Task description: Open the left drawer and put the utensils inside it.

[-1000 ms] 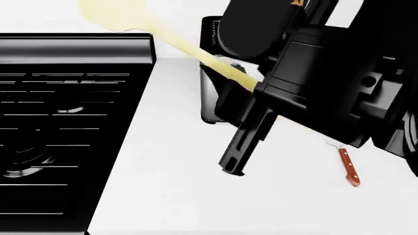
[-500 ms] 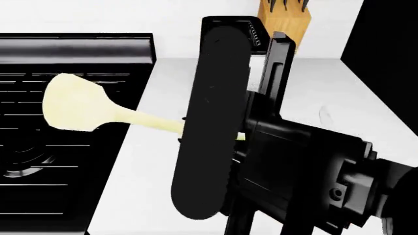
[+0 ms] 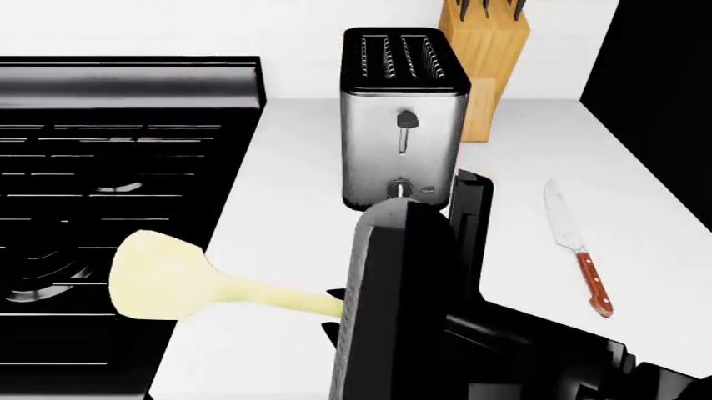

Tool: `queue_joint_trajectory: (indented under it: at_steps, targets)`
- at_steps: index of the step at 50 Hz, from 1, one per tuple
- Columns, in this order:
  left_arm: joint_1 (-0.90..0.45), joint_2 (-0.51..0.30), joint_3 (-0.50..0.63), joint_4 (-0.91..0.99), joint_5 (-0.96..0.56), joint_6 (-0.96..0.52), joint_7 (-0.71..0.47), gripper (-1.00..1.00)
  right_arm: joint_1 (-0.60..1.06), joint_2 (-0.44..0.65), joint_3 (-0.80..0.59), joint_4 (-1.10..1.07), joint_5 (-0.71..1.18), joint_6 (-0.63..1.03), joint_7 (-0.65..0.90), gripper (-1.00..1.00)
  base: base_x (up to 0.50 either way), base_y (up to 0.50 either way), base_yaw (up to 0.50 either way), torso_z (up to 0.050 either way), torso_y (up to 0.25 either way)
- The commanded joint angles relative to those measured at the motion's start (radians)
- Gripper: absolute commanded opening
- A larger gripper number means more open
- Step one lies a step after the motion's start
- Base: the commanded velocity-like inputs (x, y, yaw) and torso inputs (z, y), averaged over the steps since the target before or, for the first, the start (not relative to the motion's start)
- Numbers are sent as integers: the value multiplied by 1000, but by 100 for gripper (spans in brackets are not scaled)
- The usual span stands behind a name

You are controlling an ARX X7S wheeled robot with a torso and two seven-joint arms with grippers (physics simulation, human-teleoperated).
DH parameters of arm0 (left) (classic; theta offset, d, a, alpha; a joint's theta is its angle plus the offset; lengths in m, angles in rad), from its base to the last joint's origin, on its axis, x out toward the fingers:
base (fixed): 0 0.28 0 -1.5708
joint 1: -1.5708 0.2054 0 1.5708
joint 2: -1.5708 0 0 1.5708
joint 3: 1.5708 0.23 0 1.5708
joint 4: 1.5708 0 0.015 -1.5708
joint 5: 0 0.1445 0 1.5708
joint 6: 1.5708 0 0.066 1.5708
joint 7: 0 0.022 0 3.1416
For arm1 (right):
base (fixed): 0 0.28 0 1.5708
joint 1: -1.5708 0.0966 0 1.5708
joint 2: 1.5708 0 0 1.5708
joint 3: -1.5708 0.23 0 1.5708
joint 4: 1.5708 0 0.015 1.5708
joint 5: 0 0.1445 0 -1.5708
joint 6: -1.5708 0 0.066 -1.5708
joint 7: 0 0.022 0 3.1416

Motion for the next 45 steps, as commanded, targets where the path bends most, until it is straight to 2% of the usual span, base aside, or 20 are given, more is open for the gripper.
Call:
queue_joint_trajectory:
  at_steps: [1, 13, 20, 26, 34, 45]
  targets:
    - [0, 0, 3, 0, 3, 1, 1, 100, -18, 12, -12, -49, 41, -7, 44, -100, 0, 0, 0, 0, 0]
    - [0, 0, -13, 0, -9, -5, 4, 100, -34, -1, -18, -109, 106, -4, 120, -100, 0, 0, 0, 0, 0]
    - [0, 1, -20, 0, -16, -6, 5, 100, -226, -82, 196, -111, 323, 151, 331, -100, 0, 0, 0, 0, 0]
    - [0, -1, -33, 0, -27, -11, 7, 100, -309, -122, 253, -110, 441, 188, 459, -100, 0, 0, 0, 0, 0]
    - [0, 1, -29, 0, -23, -9, 6, 100, -473, -203, 332, -111, 621, 233, 710, -100, 0, 0, 0, 0, 0]
    - [0, 4, -21, 0, -12, -5, 11, 100, -707, -235, 406, -109, 730, 320, 941, -100, 0, 0, 0, 0, 0]
